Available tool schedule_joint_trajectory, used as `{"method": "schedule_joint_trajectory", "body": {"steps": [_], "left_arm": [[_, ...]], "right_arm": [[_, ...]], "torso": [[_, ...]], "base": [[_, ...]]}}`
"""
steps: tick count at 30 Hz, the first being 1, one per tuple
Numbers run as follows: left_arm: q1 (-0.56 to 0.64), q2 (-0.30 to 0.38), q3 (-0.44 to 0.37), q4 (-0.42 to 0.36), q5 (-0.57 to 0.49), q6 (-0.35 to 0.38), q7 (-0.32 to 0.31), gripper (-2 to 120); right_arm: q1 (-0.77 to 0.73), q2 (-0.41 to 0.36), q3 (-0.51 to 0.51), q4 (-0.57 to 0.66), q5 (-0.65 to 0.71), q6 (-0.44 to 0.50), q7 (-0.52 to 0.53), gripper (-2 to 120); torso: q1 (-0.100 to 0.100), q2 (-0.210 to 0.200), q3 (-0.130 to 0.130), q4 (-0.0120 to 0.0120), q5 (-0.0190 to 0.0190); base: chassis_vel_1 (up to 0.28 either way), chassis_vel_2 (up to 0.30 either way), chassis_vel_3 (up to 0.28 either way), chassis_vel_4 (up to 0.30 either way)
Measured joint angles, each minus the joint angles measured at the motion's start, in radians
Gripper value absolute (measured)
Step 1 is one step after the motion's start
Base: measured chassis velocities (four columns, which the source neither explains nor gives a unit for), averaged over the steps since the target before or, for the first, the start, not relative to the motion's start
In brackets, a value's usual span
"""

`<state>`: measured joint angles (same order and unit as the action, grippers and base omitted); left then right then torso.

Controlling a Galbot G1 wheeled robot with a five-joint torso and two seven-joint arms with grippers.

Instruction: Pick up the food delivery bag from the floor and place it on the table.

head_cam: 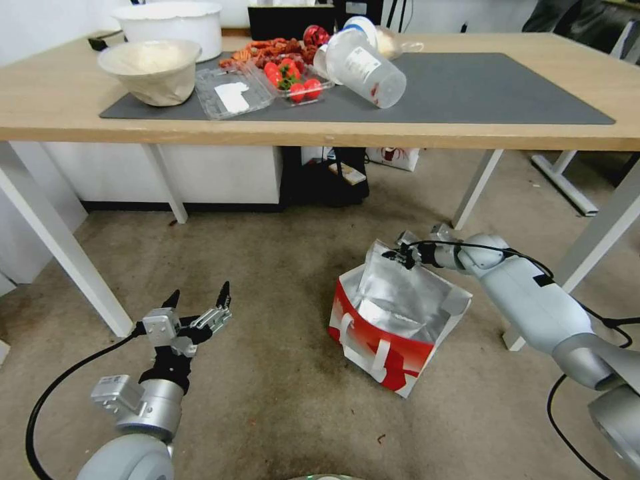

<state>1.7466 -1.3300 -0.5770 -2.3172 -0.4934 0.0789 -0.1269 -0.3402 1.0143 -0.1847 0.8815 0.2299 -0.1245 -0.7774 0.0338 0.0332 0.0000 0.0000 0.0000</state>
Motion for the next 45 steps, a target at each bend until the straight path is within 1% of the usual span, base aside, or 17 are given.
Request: {"method": "schedule_joint_trajectory", "body": {"steps": [8,13,21,22,25,26,28,30,33,34,36,37,38,40,41,43,45], "left_arm": [[0.001,0.003,-0.01,-0.005,-0.006,0.0,-0.001,100],[0.003,0.003,-0.01,-0.009,-0.006,0.0,-0.003,100],[0.005,0.001,-0.008,-0.02,-0.005,-0.002,-0.004,100],[0.005,0.001,-0.008,-0.02,-0.005,-0.002,-0.004,100],[0.006,-0.001,-0.006,-0.027,-0.004,-0.002,-0.004,100],[0.006,-0.001,-0.006,-0.027,-0.004,-0.002,-0.004,100],[0.01,-0.001,-0.005,-0.032,-0.003,-0.002,-0.004,100],[0.011,-0.001,-0.005,-0.034,-0.003,-0.003,-0.004,100],[0.016,-0.002,-0.005,-0.04,-0.002,-0.004,-0.003,100],[0.016,-0.002,-0.005,-0.04,-0.002,-0.004,-0.003,100],[0.019,-0.003,-0.003,-0.043,-0.002,-0.006,-0.002,100],[0.019,-0.003,-0.003,-0.043,-0.002,-0.006,-0.002,100],[0.019,-0.003,-0.002,-0.044,-0.001,-0.006,-0.001,100],[0.02,-0.004,0.004,-0.046,0.0,-0.008,0.0,100],[0.02,-0.004,0.004,-0.046,0.0,-0.008,0.0,100],[0.02,-0.005,0.012,-0.046,0.004,-0.011,0.0,100],[0.02,-0.007,0.021,-0.046,0.01,-0.013,0.001,100]], "right_arm": [[-0.013,-0.023,0.005,0.034,0.044,0.001,-0.017,0],[-0.038,-0.045,0.029,0.068,0.066,0.016,-0.056,0],[-0.133,-0.138,0.092,0.217,0.146,0.029,-0.096,0],[-0.133,-0.138,0.092,0.217,0.146,0.029,-0.096,0],[-0.18,-0.187,0.128,0.29,0.184,0.026,-0.122,0],[-0.18,-0.187,0.128,0.29,0.184,0.026,-0.122,0],[-0.223,-0.225,0.165,0.345,0.207,0.026,-0.141,0],[-0.241,-0.241,0.183,0.368,0.218,0.024,-0.147,0],[-0.316,-0.287,0.256,0.451,0.268,0.009,-0.159,0],[-0.316,-0.287,0.256,0.451,0.268,0.009,-0.159,0],[-0.392,-0.317,0.326,0.512,0.298,0.0,-0.178,0],[-0.392,-0.317,0.326,0.512,0.298,0.0,-0.178,0],[-0.419,-0.325,0.349,0.529,0.305,0.0,-0.184,0],[-0.516,-0.348,0.427,0.584,0.343,0.0,-0.191,0],[-0.516,-0.348,0.427,0.584,0.343,0.0,-0.191,0],[-0.609,-0.371,0.478,0.645,0.401,0.003,-0.147,0],[-0.701,-0.397,0.517,0.722,0.478,0.007,-0.045,0]], "torso": [[0.0,0.0,0.0,-0.0001,0.0001],[0.0,0.0,0.0,0.0,0.0001],[0.0,0.0,0.0,0.0,0.0001],[0.0,0.0,0.0,0.0,0.0001],[0.0,0.0,0.0,0.0,0.0001],[0.0,0.0,0.0,0.0,0.0001],[0.0,0.0,0.0,-0.0002,0.0001],[0.0,0.0,0.0,-0.0002,0.0002],[0.0,0.0,0.0,0.0,-0.0002],[0.0,0.0,0.0,0.0,-0.0002],[0.0,0.0,0.0,0.0001,0.0002],[0.0,0.0,0.0,0.0001,0.0002],[0.0,0.0,0.0,0.0001,0.0],[0.0,0.0,0.0,0.0,0.0002],[0.0,0.0,0.0,0.0,0.0002],[0.0,0.0,0.0,-0.0003,0.0003],[0.0,0.0,0.0,-0.0002,0.0002]], "base": [[0.0,0.0,0.0,0.0],[0.0,0.0,0.0,0.0],[0.0,0.0,0.0,0.0],[0.0,0.0,0.0,0.0],[0.0,0.0,0.0,0.0],[0.0,0.0,0.0,0.0],[0.0,0.0,0.0,0.0],[0.0,0.0,0.0,0.0],[0.0,0.0,0.0,0.0],[0.0,0.0,0.0,0.0],[0.0,0.0,0.0,0.0],[0.0,0.0,0.0,0.0],[0.0,0.0,0.0,0.0],[0.0,0.0,0.0,0.0],[0.0,0.0,0.0,0.0],[0.0,0.0,0.0,0.0],[0.0,0.0,0.0,0.0]]}}
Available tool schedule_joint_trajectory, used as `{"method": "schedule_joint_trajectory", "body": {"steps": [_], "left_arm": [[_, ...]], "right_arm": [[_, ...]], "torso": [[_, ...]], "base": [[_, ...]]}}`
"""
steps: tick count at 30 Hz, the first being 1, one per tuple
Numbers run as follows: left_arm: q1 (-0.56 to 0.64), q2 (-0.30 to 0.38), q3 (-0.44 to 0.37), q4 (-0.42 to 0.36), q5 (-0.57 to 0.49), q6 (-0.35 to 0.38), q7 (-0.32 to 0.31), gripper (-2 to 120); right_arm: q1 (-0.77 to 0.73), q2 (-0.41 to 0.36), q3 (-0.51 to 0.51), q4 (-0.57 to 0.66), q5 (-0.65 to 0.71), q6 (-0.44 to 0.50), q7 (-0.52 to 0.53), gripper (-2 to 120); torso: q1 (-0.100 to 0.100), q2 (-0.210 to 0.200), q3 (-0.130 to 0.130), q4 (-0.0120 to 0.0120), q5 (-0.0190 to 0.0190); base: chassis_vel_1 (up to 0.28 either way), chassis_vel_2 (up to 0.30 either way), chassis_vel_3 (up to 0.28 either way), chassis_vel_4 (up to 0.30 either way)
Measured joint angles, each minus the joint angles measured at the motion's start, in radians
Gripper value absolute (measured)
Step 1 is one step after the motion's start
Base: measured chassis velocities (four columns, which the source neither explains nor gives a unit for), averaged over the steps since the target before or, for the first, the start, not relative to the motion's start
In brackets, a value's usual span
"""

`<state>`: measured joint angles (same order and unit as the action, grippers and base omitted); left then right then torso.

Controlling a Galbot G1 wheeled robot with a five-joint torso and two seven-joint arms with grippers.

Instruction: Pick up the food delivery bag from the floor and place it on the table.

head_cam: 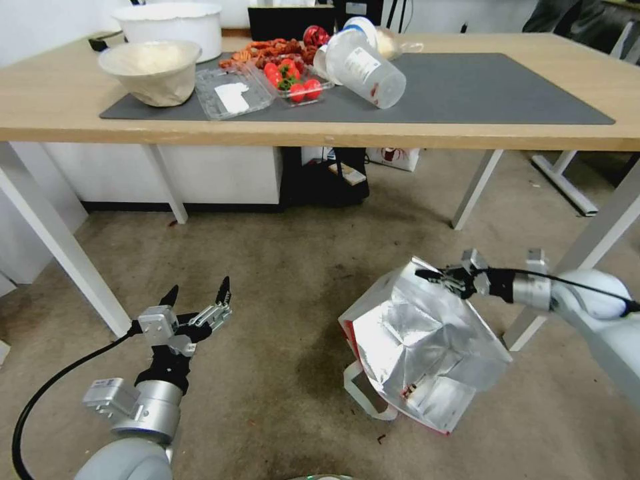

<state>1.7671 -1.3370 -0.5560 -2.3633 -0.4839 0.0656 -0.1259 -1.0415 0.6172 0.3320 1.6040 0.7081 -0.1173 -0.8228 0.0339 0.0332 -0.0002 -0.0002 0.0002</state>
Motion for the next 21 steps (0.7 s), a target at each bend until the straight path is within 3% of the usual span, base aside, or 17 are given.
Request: {"method": "schedule_joint_trajectory", "body": {"steps": [5,12,21], "left_arm": [[0.0,-0.003,0.01,0.0,0.006,-0.002,0.002,100],[0.009,-0.003,0.007,-0.022,0.002,0.005,0.001,100],[0.018,-0.004,-0.005,-0.034,-0.005,0.006,-0.003,100]], "right_arm": [[-0.142,-0.03,0.075,0.135,0.116,0.004,0.113,0],[-0.182,-0.05,0.119,0.226,0.129,-0.007,0.104,0],[-0.17,-0.082,0.118,0.328,0.145,-0.056,0.017,0]], "torso": [[0.0,0.0,0.0,0.0001,-0.0002],[0.0,0.0,0.0,0.0003,-0.0003],[0.0,0.0,0.0,0.0002,-0.0002]], "base": [[0.0,0.0,0.0,0.0],[0.0,0.0,0.0,0.0],[0.0,0.0,0.0,0.0]]}}
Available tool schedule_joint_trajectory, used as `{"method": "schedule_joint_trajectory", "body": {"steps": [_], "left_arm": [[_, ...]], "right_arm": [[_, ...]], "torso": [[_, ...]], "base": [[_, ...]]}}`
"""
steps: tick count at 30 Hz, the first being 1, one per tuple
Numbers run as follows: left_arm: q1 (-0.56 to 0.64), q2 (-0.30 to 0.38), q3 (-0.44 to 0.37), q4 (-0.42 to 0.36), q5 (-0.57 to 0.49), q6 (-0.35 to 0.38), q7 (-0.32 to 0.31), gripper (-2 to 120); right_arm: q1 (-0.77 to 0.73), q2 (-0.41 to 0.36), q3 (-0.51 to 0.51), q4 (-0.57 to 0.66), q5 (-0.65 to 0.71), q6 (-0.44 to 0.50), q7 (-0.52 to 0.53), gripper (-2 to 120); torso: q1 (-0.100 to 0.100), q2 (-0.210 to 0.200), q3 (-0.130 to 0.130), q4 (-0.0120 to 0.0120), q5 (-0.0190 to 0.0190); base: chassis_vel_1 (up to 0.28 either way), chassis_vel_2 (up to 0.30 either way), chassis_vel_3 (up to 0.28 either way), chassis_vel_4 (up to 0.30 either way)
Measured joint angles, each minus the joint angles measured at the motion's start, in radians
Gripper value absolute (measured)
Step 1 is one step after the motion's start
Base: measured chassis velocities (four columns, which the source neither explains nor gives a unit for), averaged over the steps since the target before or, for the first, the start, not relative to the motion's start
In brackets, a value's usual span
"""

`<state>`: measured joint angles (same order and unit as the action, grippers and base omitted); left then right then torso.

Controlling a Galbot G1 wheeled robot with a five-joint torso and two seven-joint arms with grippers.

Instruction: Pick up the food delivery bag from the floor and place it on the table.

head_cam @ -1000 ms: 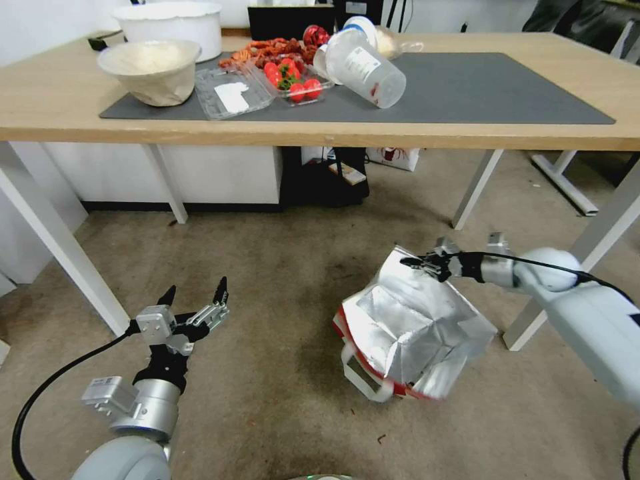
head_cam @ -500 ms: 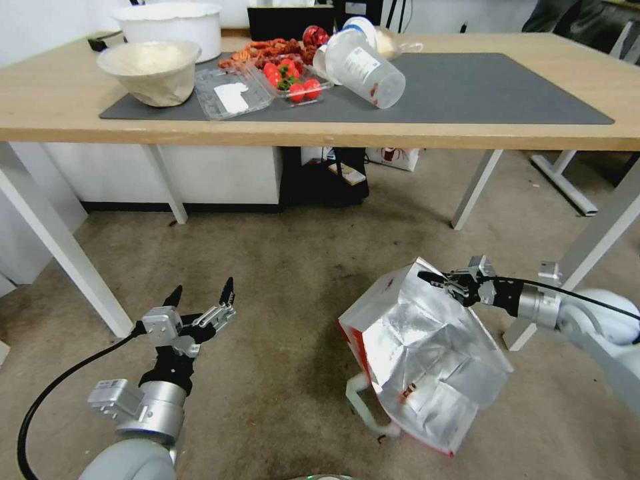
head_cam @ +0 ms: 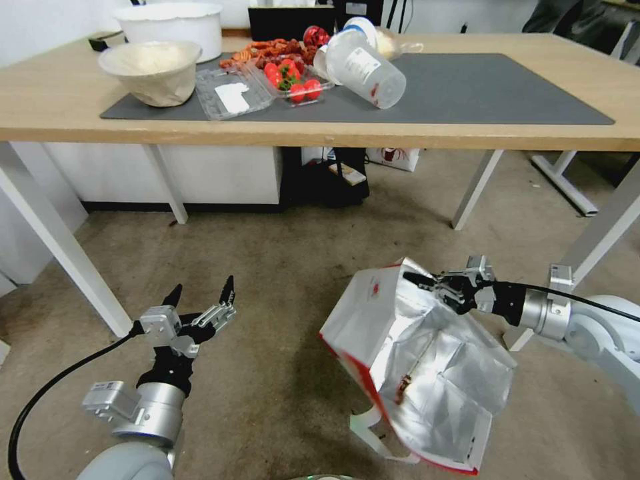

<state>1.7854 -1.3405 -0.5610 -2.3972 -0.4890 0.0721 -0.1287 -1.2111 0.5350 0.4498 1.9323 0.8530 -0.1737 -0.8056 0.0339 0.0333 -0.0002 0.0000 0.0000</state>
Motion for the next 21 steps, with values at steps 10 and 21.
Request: {"method": "schedule_joint_trajectory", "body": {"steps": [10,21], "left_arm": [[-0.003,-0.001,0.0,-0.011,-0.004,0.024,-0.022,100],[-0.006,-0.002,-0.003,-0.011,0.0,0.026,-0.018,100]], "right_arm": [[0.023,-0.043,-0.012,0.047,0.042,-0.037,-0.079,0],[0.032,-0.052,-0.013,0.046,0.076,-0.057,-0.158,0]], "torso": [[0.0,0.0,0.0,0.0,0.0],[0.0,0.0,0.0,0.0,0.0]], "base": [[0.0,0.0,0.0,0.0],[0.0,0.0,0.0,0.0]]}}
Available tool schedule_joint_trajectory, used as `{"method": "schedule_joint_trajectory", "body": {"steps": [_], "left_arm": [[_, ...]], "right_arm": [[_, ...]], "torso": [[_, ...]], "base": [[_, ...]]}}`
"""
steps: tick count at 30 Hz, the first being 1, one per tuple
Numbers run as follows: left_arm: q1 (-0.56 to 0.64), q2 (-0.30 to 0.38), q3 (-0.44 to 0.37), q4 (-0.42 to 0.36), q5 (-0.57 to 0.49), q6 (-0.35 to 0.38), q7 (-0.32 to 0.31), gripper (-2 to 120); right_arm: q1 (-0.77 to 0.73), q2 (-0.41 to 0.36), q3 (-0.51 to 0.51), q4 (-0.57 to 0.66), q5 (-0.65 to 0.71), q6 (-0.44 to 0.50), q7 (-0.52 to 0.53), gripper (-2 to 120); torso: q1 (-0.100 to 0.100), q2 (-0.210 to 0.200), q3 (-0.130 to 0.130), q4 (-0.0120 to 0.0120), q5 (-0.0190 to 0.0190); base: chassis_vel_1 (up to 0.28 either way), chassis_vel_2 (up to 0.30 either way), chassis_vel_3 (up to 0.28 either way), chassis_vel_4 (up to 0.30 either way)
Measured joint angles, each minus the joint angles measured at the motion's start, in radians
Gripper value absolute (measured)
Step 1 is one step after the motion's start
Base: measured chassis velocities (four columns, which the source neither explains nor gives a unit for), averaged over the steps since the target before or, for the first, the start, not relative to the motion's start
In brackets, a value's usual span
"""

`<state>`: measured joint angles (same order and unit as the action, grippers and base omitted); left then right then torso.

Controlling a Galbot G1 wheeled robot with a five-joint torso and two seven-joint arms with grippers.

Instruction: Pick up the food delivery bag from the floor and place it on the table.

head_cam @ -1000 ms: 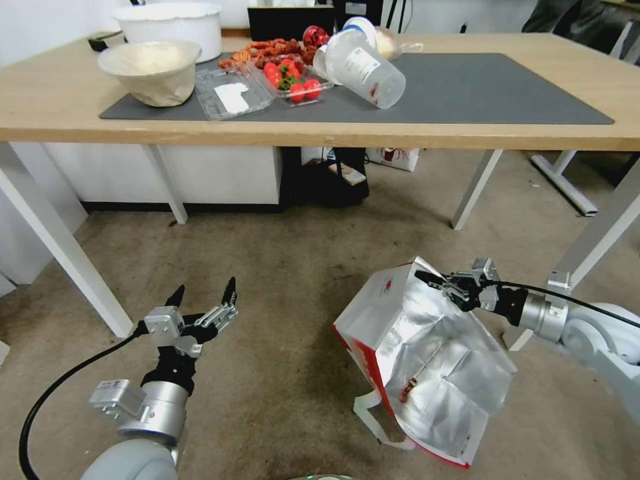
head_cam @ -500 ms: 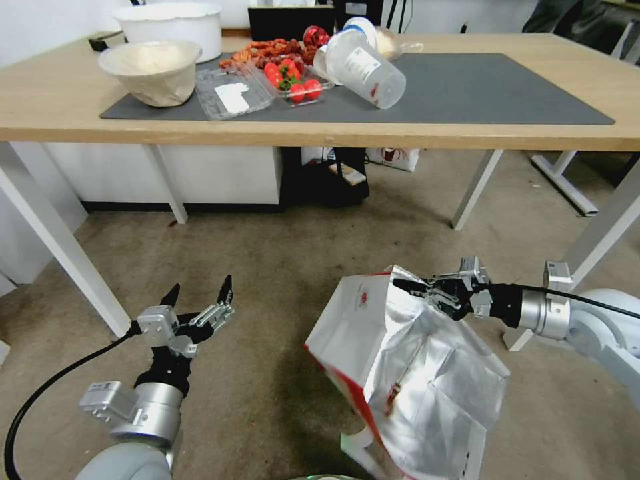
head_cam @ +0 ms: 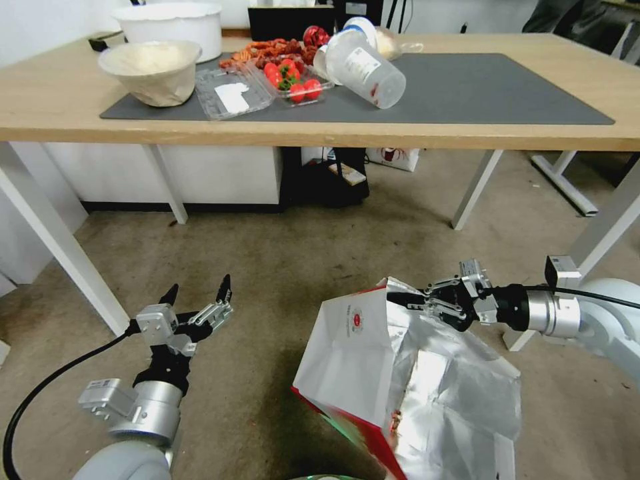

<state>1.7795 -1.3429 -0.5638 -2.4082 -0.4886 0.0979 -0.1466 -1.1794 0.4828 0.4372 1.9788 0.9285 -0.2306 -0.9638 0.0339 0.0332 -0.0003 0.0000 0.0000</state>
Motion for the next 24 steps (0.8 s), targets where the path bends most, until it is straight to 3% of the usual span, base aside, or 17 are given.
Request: {"method": "schedule_joint_trajectory", "body": {"steps": [8,24], "left_arm": [[-0.001,0.0,-0.009,0.011,0.011,0.0,0.026,100],[-0.032,0.052,-0.087,0.072,0.03,-0.021,0.139,100]], "right_arm": [[-0.004,0.014,-0.012,0.004,0.003,-0.01,-0.006,0],[0.003,0.028,-0.033,0.007,0.002,-0.017,-0.002,0]], "torso": [[0.0,0.0,0.0,0.0,0.0],[0.0,0.0,0.0,0.0,-0.0001]], "base": [[0.0,0.0,0.0,0.0],[0.0,0.0,0.0,0.0]]}}
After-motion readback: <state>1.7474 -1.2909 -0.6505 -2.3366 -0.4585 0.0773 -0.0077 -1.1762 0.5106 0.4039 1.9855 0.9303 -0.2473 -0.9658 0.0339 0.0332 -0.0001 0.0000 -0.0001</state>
